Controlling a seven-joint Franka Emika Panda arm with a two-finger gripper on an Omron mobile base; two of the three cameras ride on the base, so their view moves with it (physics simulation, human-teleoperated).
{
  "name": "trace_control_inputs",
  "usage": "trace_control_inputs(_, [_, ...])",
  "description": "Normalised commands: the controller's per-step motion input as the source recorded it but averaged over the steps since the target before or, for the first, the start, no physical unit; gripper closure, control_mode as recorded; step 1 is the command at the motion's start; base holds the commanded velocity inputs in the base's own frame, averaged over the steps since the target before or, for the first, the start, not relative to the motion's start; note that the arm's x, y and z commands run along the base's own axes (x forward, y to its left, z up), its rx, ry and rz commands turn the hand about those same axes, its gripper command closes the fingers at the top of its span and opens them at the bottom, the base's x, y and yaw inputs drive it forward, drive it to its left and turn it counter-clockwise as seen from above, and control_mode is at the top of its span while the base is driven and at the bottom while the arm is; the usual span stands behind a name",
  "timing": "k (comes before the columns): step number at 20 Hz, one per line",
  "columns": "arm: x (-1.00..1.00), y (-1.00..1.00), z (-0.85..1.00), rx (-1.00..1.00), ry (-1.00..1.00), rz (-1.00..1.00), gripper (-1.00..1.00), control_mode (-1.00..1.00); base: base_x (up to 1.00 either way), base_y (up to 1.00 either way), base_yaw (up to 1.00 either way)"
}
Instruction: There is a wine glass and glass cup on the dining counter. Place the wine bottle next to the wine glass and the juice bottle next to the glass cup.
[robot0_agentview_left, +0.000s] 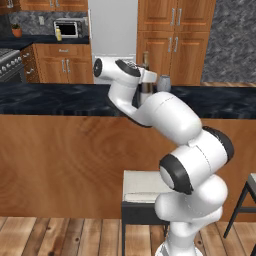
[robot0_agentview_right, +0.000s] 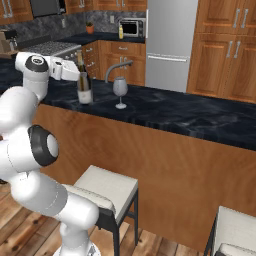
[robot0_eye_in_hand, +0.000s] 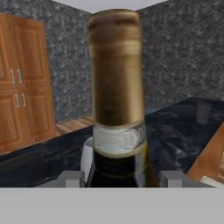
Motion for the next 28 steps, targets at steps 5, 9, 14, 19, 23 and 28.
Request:
trace_control_inputs(5, [0.35, 0.0, -0.05, 0.0, 0.0, 0.0, 1.0, -1.0, 0.0, 0.0, 0.0])
trace_control_inputs(9, [0.34, 0.0, -0.13, 0.0, 0.0, 0.0, 1.0, -1.0, 0.0, 0.0, 0.0])
trace_control_inputs(14, [0.28, 0.0, -0.17, 0.0, 0.0, 0.0, 1.0, -1.0, 0.0, 0.0, 0.0])
trace_control_inputs(19, [0.23, -0.01, -0.15, 0.0, 0.0, 0.0, 1.0, -1.0, 0.0, 0.0, 0.0])
trace_control_inputs(23, [0.27, -0.04, 0.0, 0.0, 0.0, 0.0, 1.0, -1.0, 0.0, 0.0, 0.0])
trace_control_inputs(28, [0.15, -0.04, -0.03, 0.0, 0.0, 0.0, 1.0, -1.0, 0.0, 0.0, 0.0])
